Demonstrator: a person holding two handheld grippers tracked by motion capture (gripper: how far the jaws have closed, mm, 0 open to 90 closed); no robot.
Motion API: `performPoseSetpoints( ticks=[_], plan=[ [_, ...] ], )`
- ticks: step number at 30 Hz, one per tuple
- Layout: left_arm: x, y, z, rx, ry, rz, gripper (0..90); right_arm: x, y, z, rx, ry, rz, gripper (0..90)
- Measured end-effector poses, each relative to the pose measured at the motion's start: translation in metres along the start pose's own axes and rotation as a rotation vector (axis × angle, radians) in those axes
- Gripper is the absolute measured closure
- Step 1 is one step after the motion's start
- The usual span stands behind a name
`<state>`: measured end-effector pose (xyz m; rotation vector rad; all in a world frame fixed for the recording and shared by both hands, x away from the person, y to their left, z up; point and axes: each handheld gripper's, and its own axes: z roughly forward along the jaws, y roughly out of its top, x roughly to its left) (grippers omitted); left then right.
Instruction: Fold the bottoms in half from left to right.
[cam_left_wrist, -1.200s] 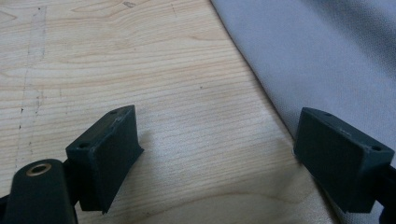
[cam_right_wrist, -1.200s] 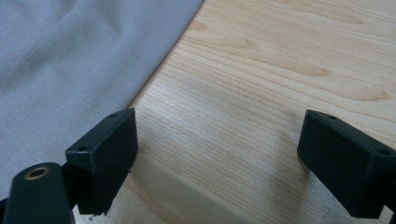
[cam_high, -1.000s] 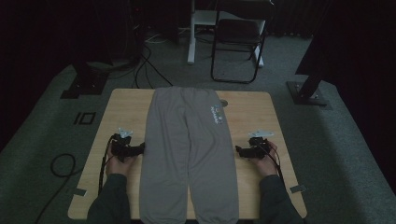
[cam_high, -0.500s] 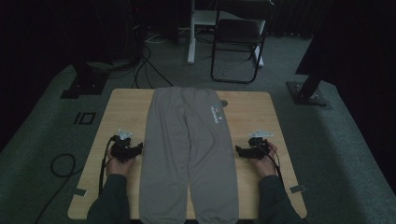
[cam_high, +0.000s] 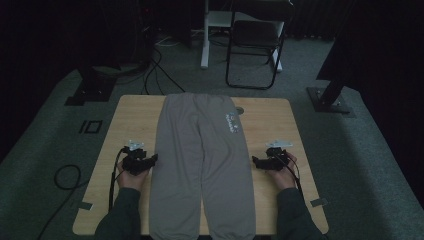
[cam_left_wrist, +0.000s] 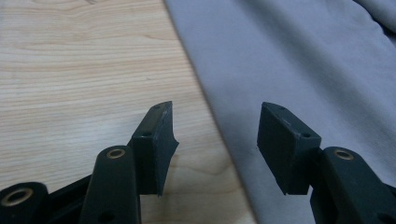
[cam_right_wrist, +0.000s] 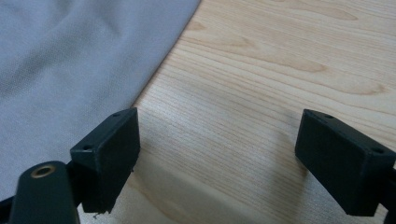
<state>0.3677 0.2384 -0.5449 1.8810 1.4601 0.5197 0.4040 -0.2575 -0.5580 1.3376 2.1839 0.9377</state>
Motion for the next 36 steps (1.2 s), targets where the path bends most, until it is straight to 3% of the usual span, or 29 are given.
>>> performPoseSetpoints(
  ticks=[4, 10, 11, 13, 20, 24, 26, 31, 34, 36],
  plan=[
    [-0.005, -0.001, 0.001, 0.000, 0.000, 0.013, 44.7, 0.000, 0.000, 0.000, 0.000, 0.000, 0.000, 14.2],
    [-0.016, -0.004, 0.004, 0.038, 0.018, 0.051, 43.5, 0.000, 0.000, 0.000, -0.001, 0.000, -0.001, 14.2],
    [-0.020, -0.007, 0.003, 0.044, 0.033, 0.085, 43.5, 0.000, 0.000, 0.000, 0.000, 0.000, 0.000, 14.2],
    [-0.021, -0.010, 0.001, 0.039, 0.039, 0.092, 43.6, 0.000, -0.001, -0.001, -0.001, 0.002, -0.003, 14.3],
    [-0.012, -0.011, -0.004, 0.044, 0.040, 0.076, 64.0, 0.002, -0.002, -0.002, -0.002, 0.003, -0.003, 15.3],
    [-0.009, -0.011, -0.005, 0.046, 0.030, 0.076, 72.7, 0.008, -0.005, -0.009, -0.010, 0.005, -0.004, 29.7],
    [-0.009, -0.011, -0.006, 0.047, 0.023, 0.078, 76.1, 0.015, -0.006, -0.012, -0.013, 0.011, -0.022, 32.2],
    [-0.012, -0.011, -0.006, 0.049, 0.020, 0.109, 84.5, 0.034, -0.002, -0.017, -0.052, 0.051, -0.053, 34.2],
    [-0.013, -0.011, -0.006, 0.055, 0.042, 0.130, 87.4, 0.043, -0.003, -0.018, -0.053, 0.100, -0.046, 34.5],
    [-0.012, -0.011, -0.007, 0.056, 0.052, 0.135, 87.8, 0.047, -0.004, -0.018, -0.051, 0.105, -0.051, 34.5]
  ],
)
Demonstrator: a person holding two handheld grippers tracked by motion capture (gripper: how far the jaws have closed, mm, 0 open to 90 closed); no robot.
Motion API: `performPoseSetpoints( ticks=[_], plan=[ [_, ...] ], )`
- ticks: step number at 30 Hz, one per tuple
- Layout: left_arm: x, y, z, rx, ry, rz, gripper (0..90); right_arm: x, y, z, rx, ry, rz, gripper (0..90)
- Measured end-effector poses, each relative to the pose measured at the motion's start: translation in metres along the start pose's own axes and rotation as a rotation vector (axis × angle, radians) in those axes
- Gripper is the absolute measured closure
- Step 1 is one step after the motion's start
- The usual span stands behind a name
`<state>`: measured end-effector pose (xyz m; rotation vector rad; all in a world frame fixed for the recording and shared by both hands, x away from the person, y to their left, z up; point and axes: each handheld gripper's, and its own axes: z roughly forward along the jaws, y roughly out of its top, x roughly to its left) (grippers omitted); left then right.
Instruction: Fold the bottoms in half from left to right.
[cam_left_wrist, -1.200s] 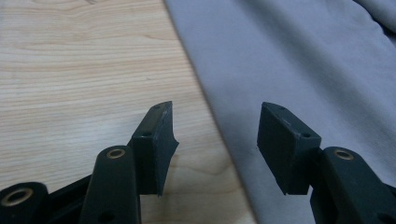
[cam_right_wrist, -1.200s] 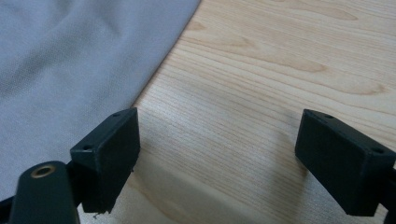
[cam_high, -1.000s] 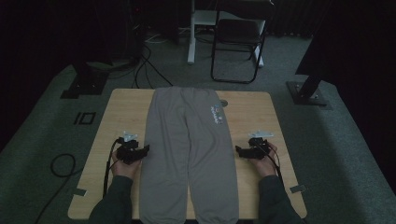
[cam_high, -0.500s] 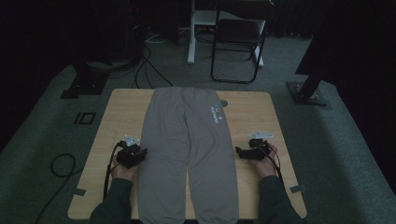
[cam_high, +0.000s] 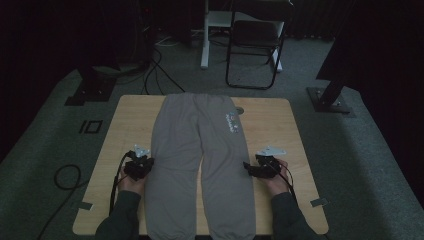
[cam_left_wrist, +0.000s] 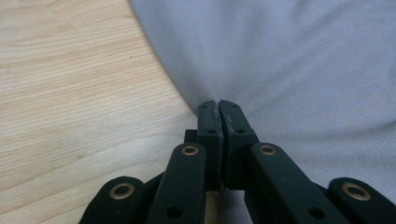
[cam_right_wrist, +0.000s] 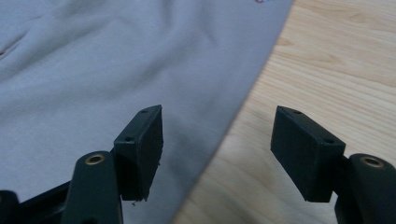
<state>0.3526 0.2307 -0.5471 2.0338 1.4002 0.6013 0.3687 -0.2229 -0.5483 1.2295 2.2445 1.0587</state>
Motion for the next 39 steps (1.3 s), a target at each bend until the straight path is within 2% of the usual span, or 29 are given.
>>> performPoseSetpoints(
  ticks=[3, 6, 10, 13, 16, 19, 21, 25, 33, 36, 37, 39],
  plan=[
    [0.005, -0.001, 0.000, -0.002, -0.005, -0.019, 88.0, 0.004, -0.001, 0.000, 0.008, -0.010, -0.016, 34.5],
    [0.009, -0.001, 0.000, -0.006, -0.033, -0.062, 88.1, 0.006, -0.003, -0.002, 0.012, -0.030, -0.036, 34.5],
    [0.012, -0.001, -0.001, -0.010, -0.055, -0.099, 88.3, 0.004, -0.004, -0.004, 0.011, -0.051, -0.038, 34.5],
    [0.013, 0.001, -0.006, -0.048, -0.096, -0.133, 88.3, 0.000, -0.006, -0.005, 0.014, -0.061, -0.029, 34.5],
    [0.008, 0.007, -0.016, -0.107, -0.126, -0.143, 88.4, -0.005, -0.007, -0.006, 0.013, -0.071, -0.017, 34.5],
    [0.000, 0.016, -0.021, -0.145, -0.154, -0.123, 88.7, -0.008, -0.008, -0.004, 0.021, -0.084, -0.014, 34.5],
    [-0.007, 0.023, -0.021, -0.154, -0.171, -0.105, 88.7, -0.009, -0.008, -0.003, 0.025, -0.092, -0.017, 34.5],
    [-0.022, 0.034, -0.018, -0.162, -0.201, -0.064, 88.8, -0.011, -0.009, -0.002, 0.028, -0.104, -0.015, 34.4],
    [-0.057, 0.062, -0.014, -0.185, -0.277, 0.005, 88.8, -0.022, -0.011, -0.001, 0.024, -0.102, 0.042, 33.9],
    [-0.071, 0.073, -0.010, -0.190, -0.301, 0.032, 88.8, -0.024, -0.012, -0.001, 0.019, -0.101, 0.045, 33.1],
    [-0.071, 0.073, -0.010, -0.190, -0.301, 0.032, 88.8, -0.024, -0.012, -0.001, 0.019, -0.101, 0.045, 33.1],
    [-0.085, 0.081, -0.004, -0.190, -0.317, 0.058, 88.8, -0.025, -0.012, -0.001, 0.021, -0.099, 0.045, 32.7]
  ],
)
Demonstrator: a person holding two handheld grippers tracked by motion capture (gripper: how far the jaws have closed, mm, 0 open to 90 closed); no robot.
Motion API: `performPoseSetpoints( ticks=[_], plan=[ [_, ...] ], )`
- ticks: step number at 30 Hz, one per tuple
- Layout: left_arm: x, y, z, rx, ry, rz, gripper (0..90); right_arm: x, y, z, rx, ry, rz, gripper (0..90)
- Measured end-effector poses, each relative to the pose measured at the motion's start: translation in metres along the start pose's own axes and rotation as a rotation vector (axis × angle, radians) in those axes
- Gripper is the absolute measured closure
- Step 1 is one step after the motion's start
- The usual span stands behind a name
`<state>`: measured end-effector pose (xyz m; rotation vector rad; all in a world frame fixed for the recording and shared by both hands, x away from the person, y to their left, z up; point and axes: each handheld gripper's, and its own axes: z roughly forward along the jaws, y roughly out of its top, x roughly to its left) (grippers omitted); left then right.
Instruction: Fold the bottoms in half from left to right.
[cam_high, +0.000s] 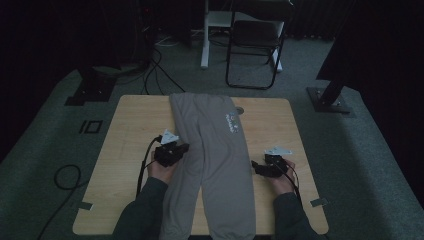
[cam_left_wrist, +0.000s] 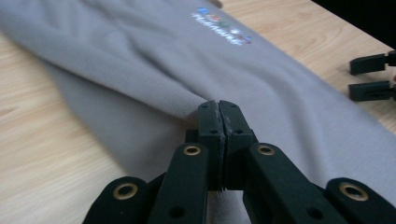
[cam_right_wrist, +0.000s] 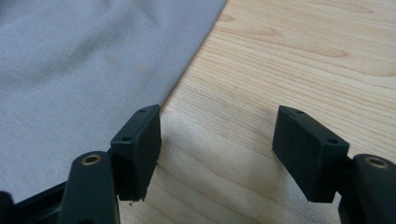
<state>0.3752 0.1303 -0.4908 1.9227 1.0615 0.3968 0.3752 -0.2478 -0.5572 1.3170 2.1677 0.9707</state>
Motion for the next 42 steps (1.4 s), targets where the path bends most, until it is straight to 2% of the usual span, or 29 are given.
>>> performPoseSetpoints(
  ticks=[8, 11, 14, 16, 17, 19, 20, 21, 22, 24, 25, 26, 27, 29, 30, 32, 33, 35, 36, 38, 42],
  plan=[
    [-0.022, 0.020, 0.028, 0.014, -0.078, 0.023, 88.8, 0.000, 0.000, 0.000, 0.001, 0.002, -0.003, 32.1],
    [-0.030, 0.030, 0.037, 0.005, -0.120, 0.021, 88.8, -0.001, 0.000, 0.000, 0.001, 0.003, -0.005, 32.0],
    [-0.041, 0.043, 0.046, -0.011, -0.192, -0.004, 88.8, -0.001, 0.000, 0.001, 0.001, 0.003, -0.005, 31.9],
    [-0.050, 0.051, 0.051, -0.021, -0.212, 0.010, 88.8, -0.001, 0.000, 0.001, 0.001, 0.003, -0.005, 31.9],
    [-0.050, 0.051, 0.051, -0.021, -0.212, 0.010, 88.8, -0.001, 0.000, 0.001, 0.001, 0.003, -0.005, 31.9],
    [-0.066, 0.061, 0.060, -0.027, -0.249, 0.011, 88.8, -0.001, 0.001, 0.001, 0.001, 0.003, -0.004, 31.9],
    [-0.066, 0.061, 0.060, -0.027, -0.249, 0.011, 88.8, -0.001, 0.001, 0.001, 0.001, 0.003, -0.004, 31.9],
    [-0.078, 0.065, 0.065, -0.030, -0.268, 0.025, 88.8, -0.001, 0.001, 0.001, 0.001, 0.003, -0.004, 31.9],
    [-0.084, 0.067, 0.068, -0.033, -0.281, 0.029, 88.8, -0.001, 0.001, 0.001, 0.001, 0.003, -0.004, 31.9],
    [-0.095, 0.070, 0.073, -0.034, -0.301, 0.040, 88.8, -0.001, 0.001, 0.001, 0.001, 0.003, -0.004, 31.9],
    [-0.095, 0.070, 0.073, -0.034, -0.301, 0.040, 88.8, -0.001, 0.001, 0.001, 0.001, 0.003, -0.004, 31.9],
    [-0.104, 0.071, 0.080, -0.024, -0.312, 0.059, 88.8, -0.001, 0.001, 0.001, 0.001, 0.003, -0.004, 31.9],
    [-0.106, 0.071, 0.084, -0.016, -0.311, 0.063, 88.6, -0.001, 0.001, 0.001, 0.001, 0.003, -0.004, 31.9],
    [-0.104, 0.068, 0.090, 0.004, -0.332, 0.045, 84.9, -0.001, 0.001, 0.001, 0.001, 0.003, -0.004, 31.9],
    [-0.101, 0.066, 0.092, 0.017, -0.342, 0.044, 78.8, -0.001, 0.001, 0.001, 0.001, 0.003, -0.004, 31.9],
    [-0.101, 0.066, 0.092, 0.017, -0.342, 0.044, 75.7, -0.001, 0.001, 0.001, 0.001, 0.003, -0.004, 31.9],
    [-0.091, 0.060, 0.088, 0.032, -0.314, 0.047, 72.9, 0.000, 0.001, 0.001, 0.001, 0.002, -0.004, 31.8],
    [-0.079, 0.055, 0.082, 0.031, -0.297, 0.037, 71.4, 0.000, 0.002, 0.001, 0.004, -0.002, 0.000, 33.3],
    [-0.079, 0.055, 0.082, 0.031, -0.297, 0.037, 70.8, 0.001, 0.003, 0.001, 0.007, -0.007, 0.004, 35.1],
    [-0.063, 0.047, 0.074, 0.039, -0.251, 0.034, 70.4, 0.002, 0.004, 0.001, 0.008, -0.013, 0.006, 35.5],
    [-0.041, 0.030, 0.062, 0.053, -0.198, 0.014, 68.4, 0.015, 0.018, -0.004, -0.050, 0.009, -0.001, 40.0]
  ],
)
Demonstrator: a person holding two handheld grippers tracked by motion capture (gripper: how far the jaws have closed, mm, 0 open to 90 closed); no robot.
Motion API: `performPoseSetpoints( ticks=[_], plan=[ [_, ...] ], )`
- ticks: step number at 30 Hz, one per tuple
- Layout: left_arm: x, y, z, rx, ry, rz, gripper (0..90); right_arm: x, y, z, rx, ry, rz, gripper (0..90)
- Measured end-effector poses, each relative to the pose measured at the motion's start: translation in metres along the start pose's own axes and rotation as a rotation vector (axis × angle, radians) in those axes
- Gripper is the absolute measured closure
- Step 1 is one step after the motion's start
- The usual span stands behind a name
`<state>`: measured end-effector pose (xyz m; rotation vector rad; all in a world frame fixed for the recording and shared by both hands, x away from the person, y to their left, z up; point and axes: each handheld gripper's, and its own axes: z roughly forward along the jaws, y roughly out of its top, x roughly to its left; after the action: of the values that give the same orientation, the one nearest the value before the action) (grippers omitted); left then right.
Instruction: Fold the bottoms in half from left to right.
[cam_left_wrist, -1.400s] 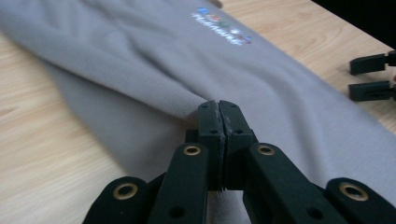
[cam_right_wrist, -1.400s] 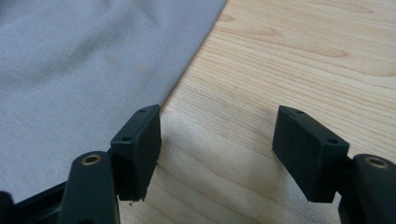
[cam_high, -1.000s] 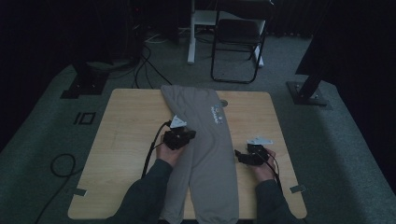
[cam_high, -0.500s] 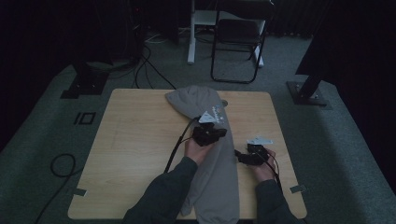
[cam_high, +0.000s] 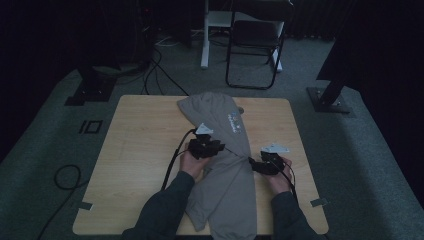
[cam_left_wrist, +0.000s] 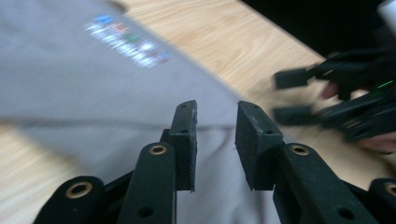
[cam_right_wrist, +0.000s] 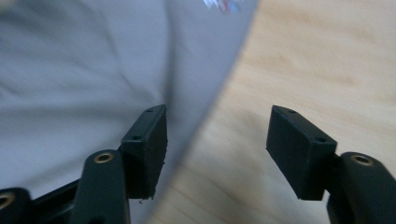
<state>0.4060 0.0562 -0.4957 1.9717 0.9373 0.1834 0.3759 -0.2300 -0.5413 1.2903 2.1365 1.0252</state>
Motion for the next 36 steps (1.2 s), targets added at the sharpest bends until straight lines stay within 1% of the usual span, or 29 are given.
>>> performPoseSetpoints(
  ticks=[1, 2, 4, 6, 7, 8, 9, 10, 11, 12, 13, 14, 15, 16, 18, 19, 20, 22, 23, 24, 25, 26, 27, 29, 31, 34, 36],
  plan=[
    [0.004, -0.006, -0.003, 0.009, 0.013, -0.006, 67.6, 0.004, 0.004, -0.001, -0.015, 0.008, -0.002, 41.1],
    [0.006, -0.012, -0.004, 0.017, 0.023, -0.010, 66.6, 0.010, 0.009, 0.000, -0.030, 0.013, -0.014, 41.7],
    [0.008, -0.021, -0.003, 0.040, 0.032, -0.014, 64.4, 0.018, 0.014, 0.002, -0.035, 0.016, -0.030, 43.0],
    [0.007, -0.032, 0.001, 0.066, 0.048, -0.007, 61.1, 0.023, 0.017, 0.008, -0.028, 0.023, -0.037, 44.6],
    [0.004, -0.037, 0.005, 0.089, 0.051, 0.007, 60.4, 0.025, 0.017, 0.010, -0.020, 0.021, -0.040, 46.6],
    [0.003, -0.040, 0.008, 0.103, 0.054, 0.015, 60.4, 0.026, 0.017, 0.014, -0.002, 0.006, -0.041, 50.5],
    [-0.001, -0.044, 0.013, 0.130, 0.073, 0.039, 60.4, 0.026, 0.016, 0.016, 0.009, 0.004, -0.038, 52.8],
    [-0.003, -0.047, 0.017, 0.154, 0.091, 0.059, 60.9, 0.026, 0.014, 0.019, 0.024, 0.012, -0.027, 54.5],
    [-0.004, -0.049, 0.019, 0.169, 0.098, 0.072, 62.1, 0.025, 0.013, 0.021, 0.033, 0.021, -0.025, 57.4],
    [-0.006, -0.051, 0.021, 0.162, 0.102, 0.083, 63.5, 0.025, 0.012, 0.022, 0.039, 0.024, -0.024, 58.8],
    [-0.006, -0.052, 0.021, 0.157, 0.102, 0.078, 64.3, 0.024, 0.012, 0.023, 0.048, 0.024, -0.018, 58.8],
    [-0.006, -0.052, 0.021, 0.157, 0.102, 0.078, 64.8, 0.024, 0.012, 0.023, 0.048, 0.024, -0.018, 58.8],
    [-0.006, -0.052, 0.021, 0.157, 0.101, 0.075, 64.8, 0.023, 0.012, 0.022, 0.039, 0.028, -0.006, 58.4],
    [-0.006, -0.053, 0.020, 0.157, 0.101, 0.080, 65.2, 0.022, 0.015, 0.017, -0.002, 0.048, 0.022, 57.2],
    [-0.005, -0.054, 0.020, 0.151, 0.099, 0.078, 66.1, 0.022, 0.020, 0.012, -0.051, 0.058, 0.036, 55.9],
    [-0.005, -0.054, 0.020, 0.145, 0.097, 0.069, 66.4, 0.023, 0.023, 0.011, -0.063, 0.060, 0.035, 54.2],
    [-0.004, -0.054, 0.020, 0.140, 0.097, 0.064, 66.9, 0.024, 0.025, 0.012, -0.060, 0.066, 0.031, 52.7],
    [-0.004, -0.055, 0.019, 0.141, 0.112, 0.068, 70.4, 0.026, 0.027, 0.021, -0.014, 0.062, 0.008, 52.3],
    [-0.004, -0.055, 0.019, 0.141, 0.120, 0.070, 72.9, 0.026, 0.026, 0.028, 0.026, 0.037, -0.008, 54.1],
    [-0.003, -0.056, 0.018, 0.141, 0.126, 0.067, 75.4, 0.026, 0.023, 0.033, 0.073, 0.008, -0.016, 57.9],
    [-0.001, -0.056, 0.017, 0.139, 0.133, 0.067, 77.8, 0.025, 0.020, 0.036, 0.106, -0.004, -0.010, 60.1],
    [0.000, -0.057, 0.016, 0.139, 0.136, 0.065, 79.5, 0.023, 0.017, 0.034, 0.090, 0.018, 0.008, 62.0],
    [0.001, -0.057, 0.015, 0.134, 0.141, 0.059, 81.2, 0.023, 0.016, 0.032, 0.094, 0.016, 0.004, 63.5],
    [0.005, -0.057, 0.013, 0.132, 0.143, 0.047, 83.5, 0.024, 0.015, 0.028, 0.111, 0.010, -0.020, 65.2],
    [0.008, -0.058, 0.011, 0.137, 0.154, 0.051, 83.9, 0.026, 0.013, 0.026, 0.110, 0.031, -0.016, 65.8],
    [0.012, -0.058, 0.008, 0.134, 0.178, 0.050, 84.0, 0.031, 0.014, 0.028, 0.104, 0.043, -0.016, 65.8],
    [0.019, -0.059, 0.005, 0.131, 0.191, 0.041, 84.0, 0.036, 0.016, 0.032, 0.103, 0.049, -0.019, 65.8]
  ],
)
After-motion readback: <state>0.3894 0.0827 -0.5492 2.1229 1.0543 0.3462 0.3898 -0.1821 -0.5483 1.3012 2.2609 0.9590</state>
